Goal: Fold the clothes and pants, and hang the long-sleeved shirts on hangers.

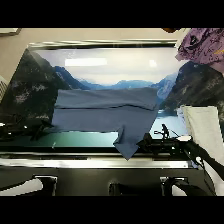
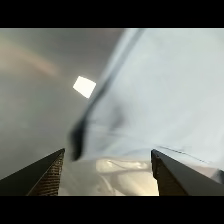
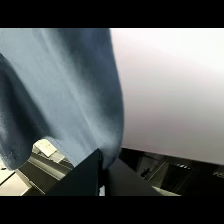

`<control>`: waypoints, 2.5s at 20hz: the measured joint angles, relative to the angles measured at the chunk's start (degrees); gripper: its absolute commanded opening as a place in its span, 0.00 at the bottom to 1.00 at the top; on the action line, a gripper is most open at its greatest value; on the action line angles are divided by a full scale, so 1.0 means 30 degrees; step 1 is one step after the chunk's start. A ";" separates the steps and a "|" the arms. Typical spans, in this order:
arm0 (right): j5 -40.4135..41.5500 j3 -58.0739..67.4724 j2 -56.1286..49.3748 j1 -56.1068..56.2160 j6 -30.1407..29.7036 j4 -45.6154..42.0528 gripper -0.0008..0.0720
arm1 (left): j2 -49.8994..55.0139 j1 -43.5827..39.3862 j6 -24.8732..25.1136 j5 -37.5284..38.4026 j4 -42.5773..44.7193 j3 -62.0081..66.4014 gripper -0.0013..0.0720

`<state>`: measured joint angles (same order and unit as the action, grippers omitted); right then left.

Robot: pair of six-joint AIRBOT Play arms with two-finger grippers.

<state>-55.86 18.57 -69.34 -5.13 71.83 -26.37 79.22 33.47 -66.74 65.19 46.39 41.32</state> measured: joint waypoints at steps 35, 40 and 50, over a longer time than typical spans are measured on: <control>-0.1479 1.0091 0.1275 0.0015 0.3716 -0.8422 0.05 | -0.5989 -0.5042 -0.6105 -0.5275 0.5872 0.1151 0.04; -0.1042 1.4353 -0.3723 0.0015 0.3344 -0.8422 0.05 | -0.3483 -0.5595 -0.6113 -0.6812 0.5872 0.2157 0.04; -0.0699 1.6844 -0.7796 0.0022 0.3198 -0.8422 0.07 | 0.1290 -0.6309 -0.6047 -0.7475 0.5938 0.4583 0.05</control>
<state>-57.95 69.10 -92.73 -5.06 81.43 -51.64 83.09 14.55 -84.88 42.76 64.20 55.07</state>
